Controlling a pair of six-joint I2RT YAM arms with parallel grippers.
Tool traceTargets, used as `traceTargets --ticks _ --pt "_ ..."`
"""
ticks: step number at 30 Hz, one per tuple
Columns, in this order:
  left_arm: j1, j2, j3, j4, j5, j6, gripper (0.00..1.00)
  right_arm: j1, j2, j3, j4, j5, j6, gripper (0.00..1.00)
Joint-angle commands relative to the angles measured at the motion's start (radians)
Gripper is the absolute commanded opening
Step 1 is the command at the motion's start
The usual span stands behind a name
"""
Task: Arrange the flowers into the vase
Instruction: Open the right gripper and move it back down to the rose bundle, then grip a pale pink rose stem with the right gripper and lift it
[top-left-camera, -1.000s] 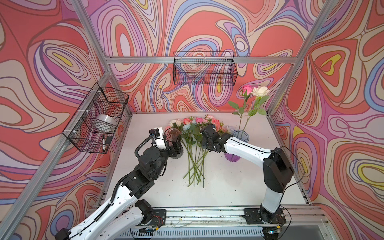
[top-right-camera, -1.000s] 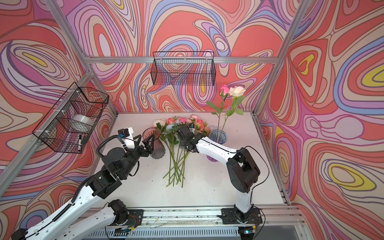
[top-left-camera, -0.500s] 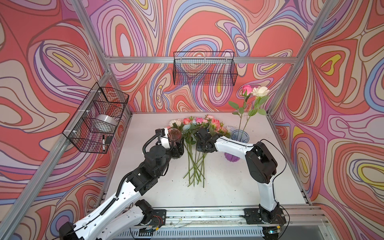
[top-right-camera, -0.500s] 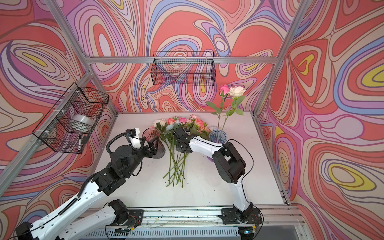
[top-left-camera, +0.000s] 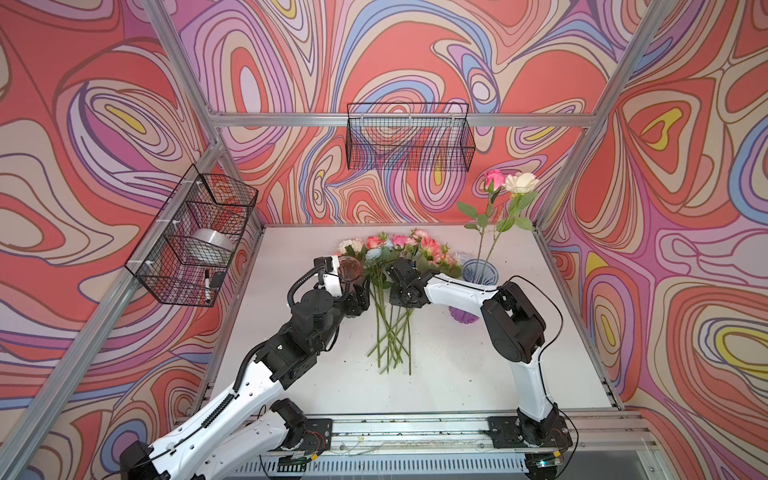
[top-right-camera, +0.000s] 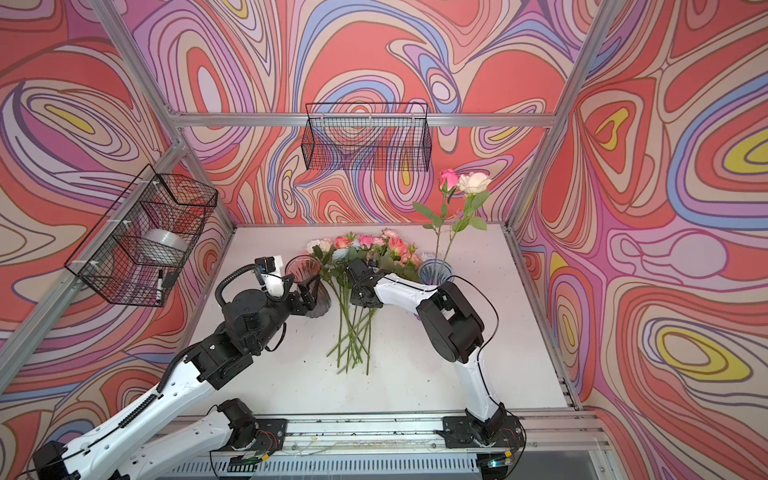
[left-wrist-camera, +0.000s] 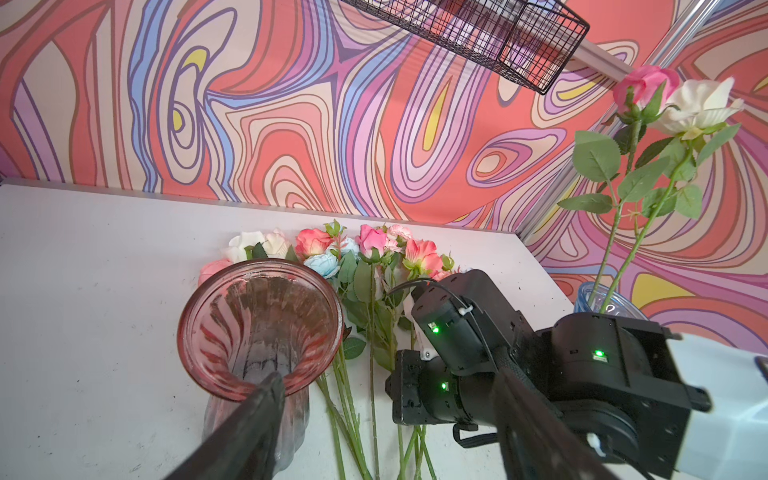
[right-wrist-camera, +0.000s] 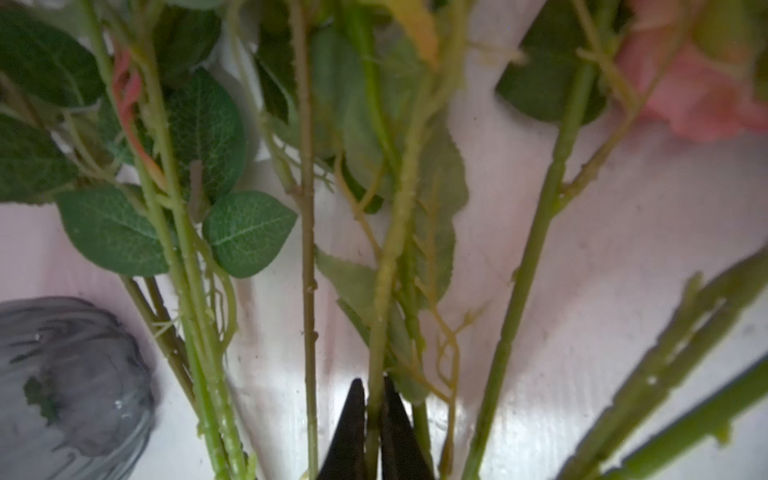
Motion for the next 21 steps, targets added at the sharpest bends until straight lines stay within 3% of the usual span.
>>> traceTargets --ticks 1,10,21 --pt "0.002 0.0 0.031 -0.007 0.008 -0.009 0.79 0.001 -0.057 -0.018 0.029 0.018 0.027 0.03" --pt "0.002 -0.001 0.027 0.009 0.042 -0.003 0.79 0.001 -0.26 -0.084 0.08 0.069 0.07 0.0" --pt "0.003 -0.022 0.007 0.047 0.091 0.012 0.79 0.004 -0.434 -0.102 0.133 0.052 -0.047 0.0"
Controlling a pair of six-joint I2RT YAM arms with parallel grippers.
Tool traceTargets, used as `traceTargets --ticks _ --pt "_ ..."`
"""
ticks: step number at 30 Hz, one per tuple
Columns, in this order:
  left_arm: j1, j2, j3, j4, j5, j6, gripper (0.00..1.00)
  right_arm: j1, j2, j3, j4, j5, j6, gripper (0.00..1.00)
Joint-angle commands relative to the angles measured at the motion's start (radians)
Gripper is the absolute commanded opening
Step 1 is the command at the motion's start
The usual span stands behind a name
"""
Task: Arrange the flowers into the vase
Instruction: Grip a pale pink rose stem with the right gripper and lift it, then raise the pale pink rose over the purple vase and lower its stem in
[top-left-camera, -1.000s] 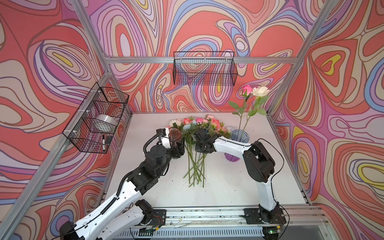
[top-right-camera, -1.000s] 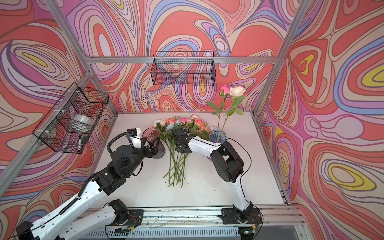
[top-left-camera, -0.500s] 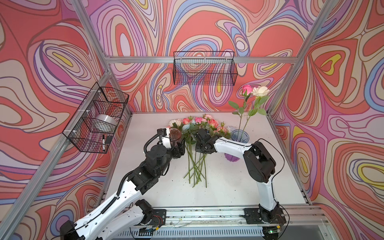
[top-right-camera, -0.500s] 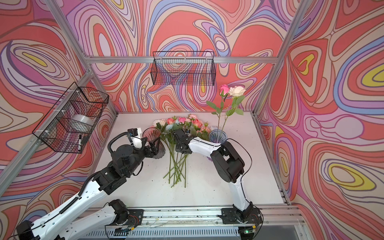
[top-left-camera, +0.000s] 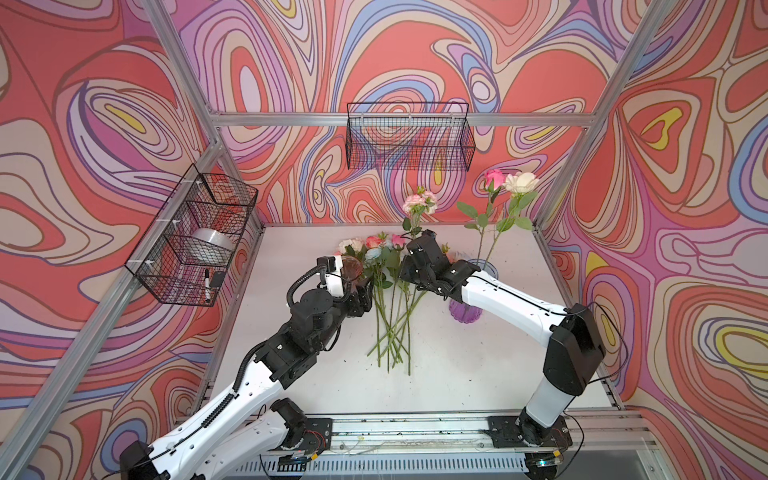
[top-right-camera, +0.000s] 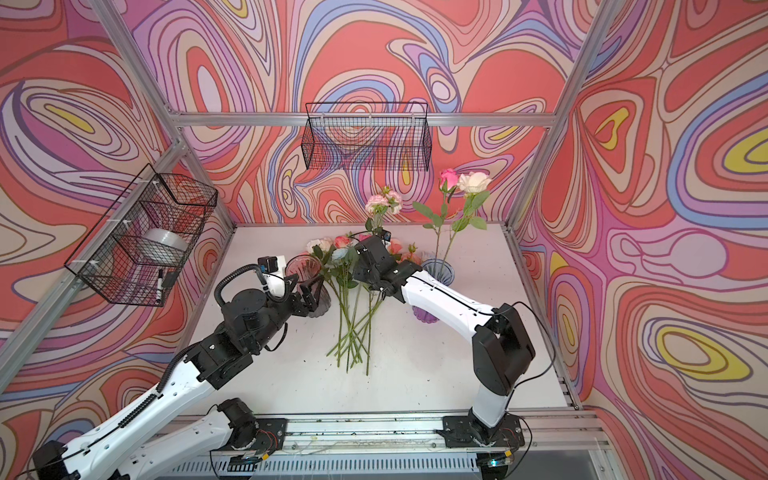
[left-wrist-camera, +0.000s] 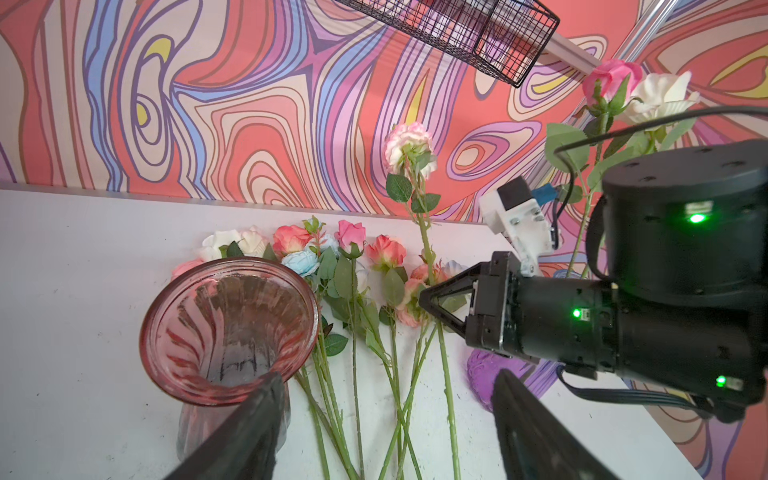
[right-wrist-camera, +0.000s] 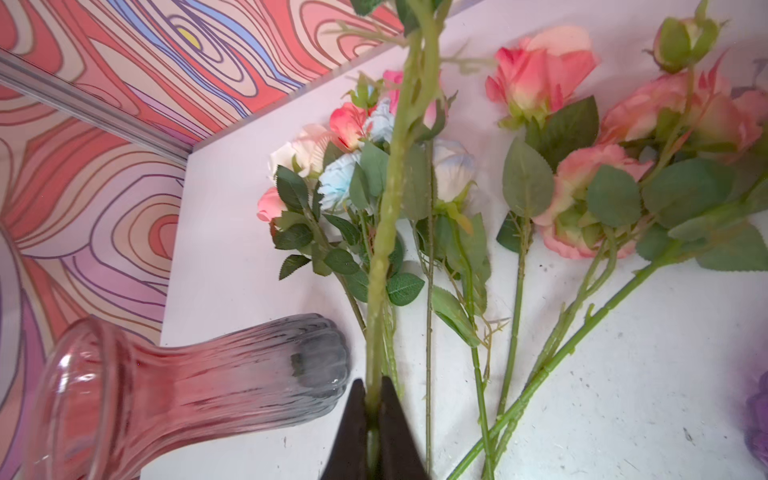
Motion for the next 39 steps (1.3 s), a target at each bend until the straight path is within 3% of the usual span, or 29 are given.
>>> traceTargets --ticks 1,8,18,33,39 --pt "0.003 -0.021 0.005 0.04 0.021 0.01 0.79 0.006 -0.052 -0.023 0.042 0.011 -0.076 0.0" --pt "0.003 -0.029 0.002 0.046 0.018 0.02 0.79 0.03 -0.107 -0.064 0.082 -0.01 -0.11 0.0" --pt "0.002 -0.021 -0.001 0.052 0.028 0.024 0.79 0.129 -0.147 -0.014 0.052 0.061 -0.18 0.0" --pt "0.002 -0.054 -0.041 0.133 0.127 0.023 0.82 0.259 -0.269 -0.083 0.262 0.207 -0.427 0.0" --pt "0.002 -0.028 -0.042 0.172 0.256 0.028 0.84 0.259 -0.331 -0.085 0.349 0.332 -0.606 0.0"
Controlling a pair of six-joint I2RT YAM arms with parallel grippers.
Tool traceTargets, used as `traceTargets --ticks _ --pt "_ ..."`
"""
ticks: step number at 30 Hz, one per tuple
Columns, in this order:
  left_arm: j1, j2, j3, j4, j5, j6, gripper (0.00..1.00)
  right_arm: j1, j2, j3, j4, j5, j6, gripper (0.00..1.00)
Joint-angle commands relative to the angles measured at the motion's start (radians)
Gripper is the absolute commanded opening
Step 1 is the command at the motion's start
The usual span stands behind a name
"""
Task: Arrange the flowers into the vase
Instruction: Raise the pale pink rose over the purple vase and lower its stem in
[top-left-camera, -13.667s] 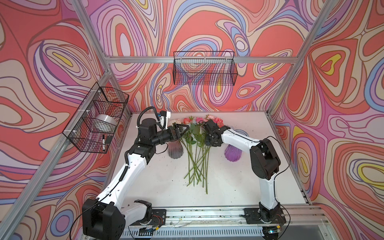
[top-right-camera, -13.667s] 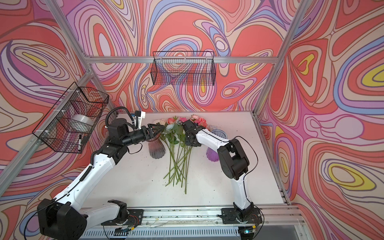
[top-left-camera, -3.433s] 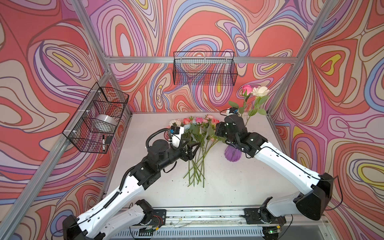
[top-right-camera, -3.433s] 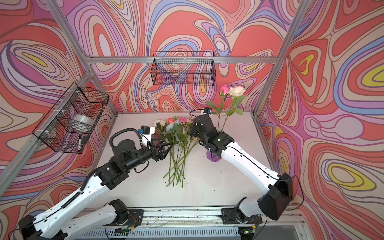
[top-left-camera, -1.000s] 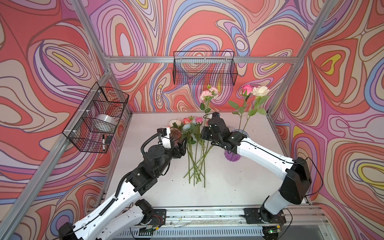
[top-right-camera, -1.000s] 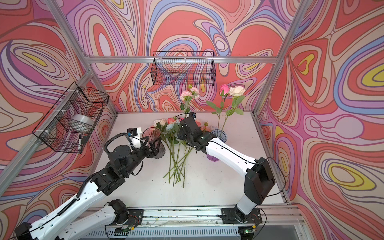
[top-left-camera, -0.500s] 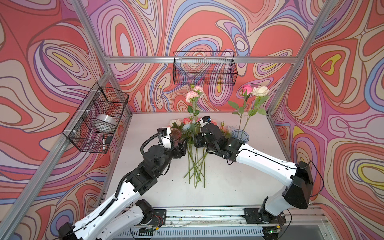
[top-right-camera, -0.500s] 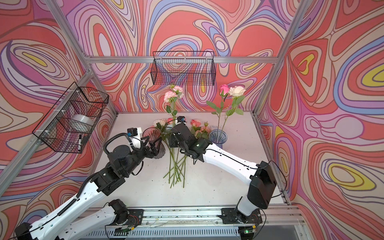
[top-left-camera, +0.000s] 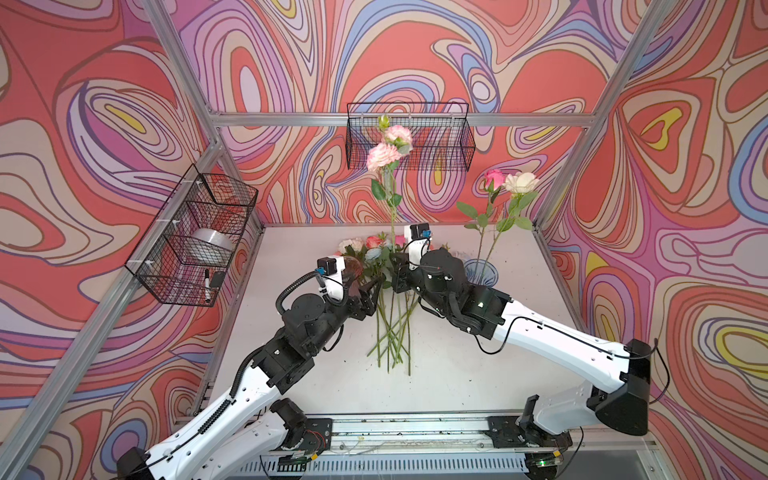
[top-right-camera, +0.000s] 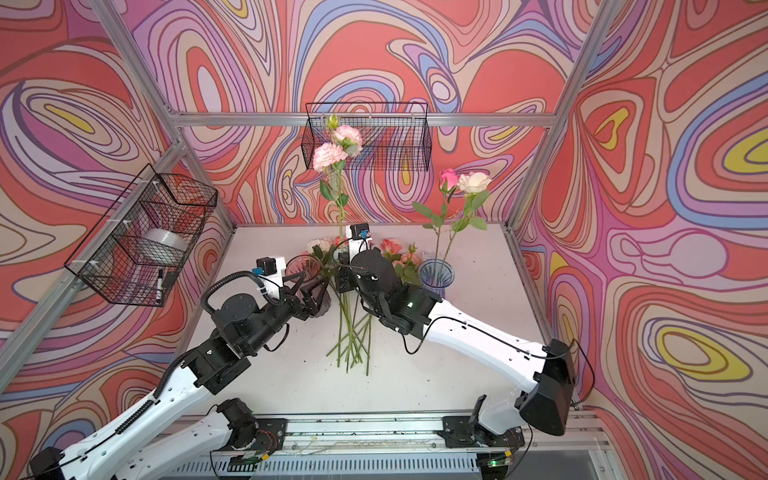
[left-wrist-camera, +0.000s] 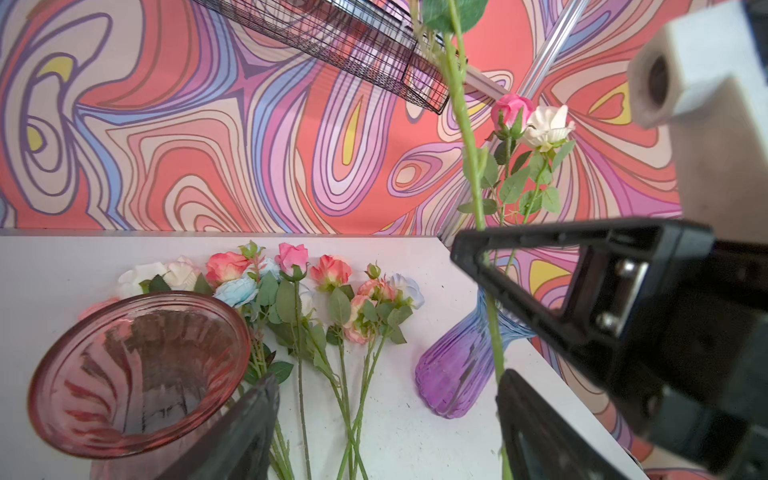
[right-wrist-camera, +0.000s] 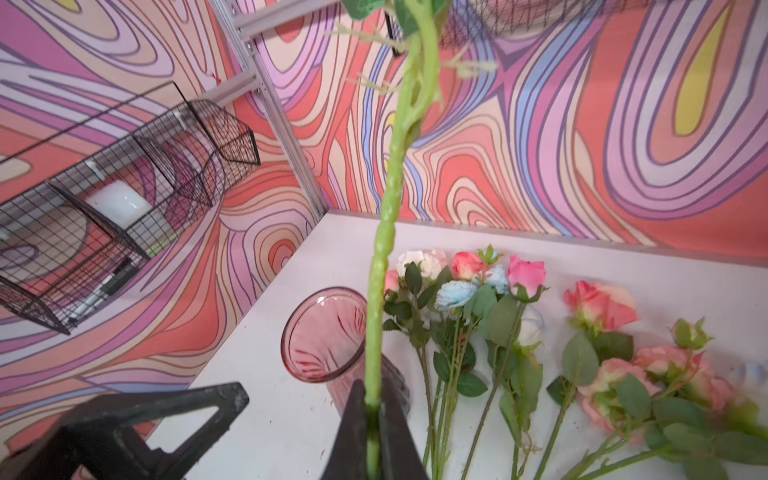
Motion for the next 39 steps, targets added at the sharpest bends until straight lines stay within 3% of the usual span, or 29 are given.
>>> traceTargets --ticks 1,8,12,18,25,34,39 --pt "0.003 0.021 0.004 0.046 0.118 0.015 0.84 0.006 -0.048 -0.007 0.114 0.128 -0.166 0.0" --pt "0.002 0.159 0.069 0.027 0.387 -0.034 0.85 0.004 -0.074 -0.019 0.323 0.368 -0.474 0.0" --pt "0.002 0.256 0.108 0.034 0.547 -0.088 0.84 -0.016 -0.065 -0.009 0.452 0.43 -0.662 0.0" --pt "0.0 0.368 0.146 0.077 0.741 -0.171 0.8 -0.178 -0.083 0.009 0.443 0.392 -0.646 0.0" --pt "0.0 0.361 0.149 0.059 0.726 -0.148 0.8 -0.347 -0.105 0.023 0.461 0.346 -0.626 0.0" --pt "0.0 0.351 0.145 0.048 0.702 -0.13 0.8 -0.391 -0.151 -0.124 0.511 0.356 -0.721 0.0" --pt "0.0 0.359 0.145 0.051 0.703 -0.13 0.8 -0.404 -0.192 -0.212 0.511 0.355 -0.691 0.0"
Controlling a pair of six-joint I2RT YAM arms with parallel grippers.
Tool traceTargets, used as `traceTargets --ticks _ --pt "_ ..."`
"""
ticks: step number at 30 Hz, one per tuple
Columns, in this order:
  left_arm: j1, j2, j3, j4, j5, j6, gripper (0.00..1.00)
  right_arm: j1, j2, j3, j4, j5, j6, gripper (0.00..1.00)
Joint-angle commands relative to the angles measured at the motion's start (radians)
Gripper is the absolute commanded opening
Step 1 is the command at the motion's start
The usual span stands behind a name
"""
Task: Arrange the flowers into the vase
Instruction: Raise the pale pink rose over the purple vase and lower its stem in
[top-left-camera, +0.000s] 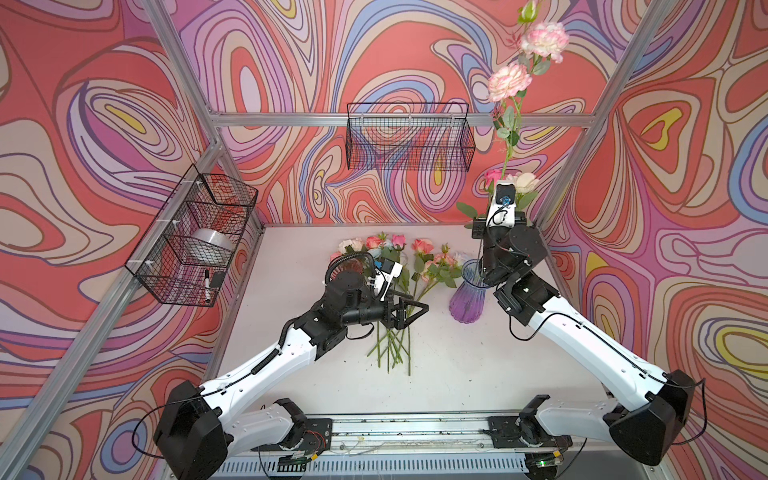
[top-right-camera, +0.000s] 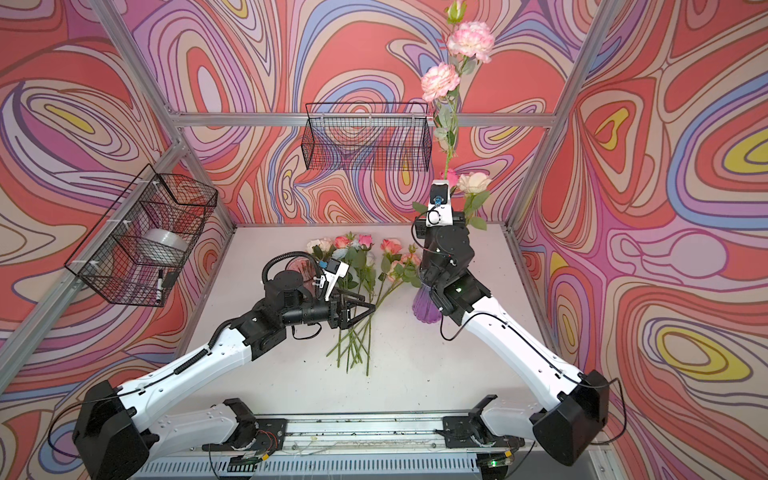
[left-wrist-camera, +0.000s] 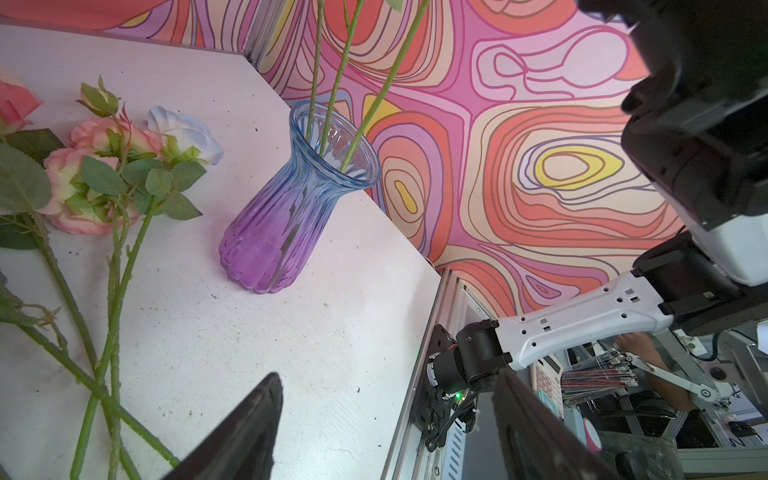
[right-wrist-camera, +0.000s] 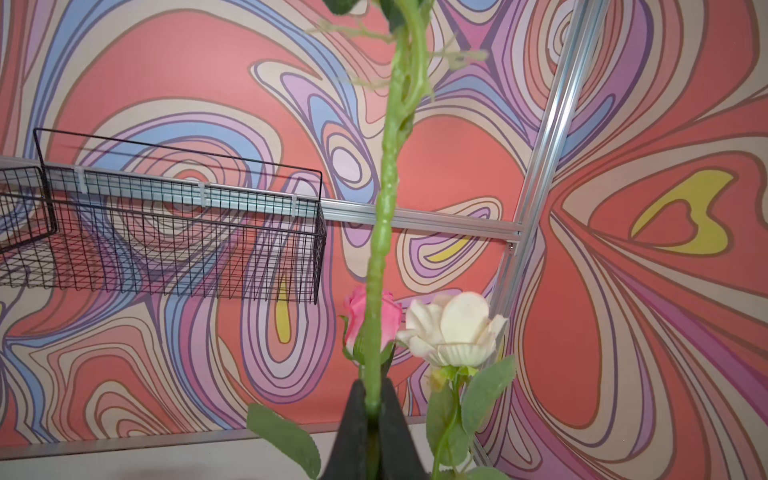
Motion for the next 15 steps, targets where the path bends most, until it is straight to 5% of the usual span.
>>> traceTargets --ticks 1,15 --pt "0.0 -0.003 0.026 0.012 0.004 0.012 0.8 -0.014 -0.034 -0.051 0.011 -0.003 0.021 0.0" --pt "0.0 0.007 0.031 -0.008 -0.009 0.026 0.8 -0.014 -0.179 -0.31 -0.258 -0.015 0.427 0.07"
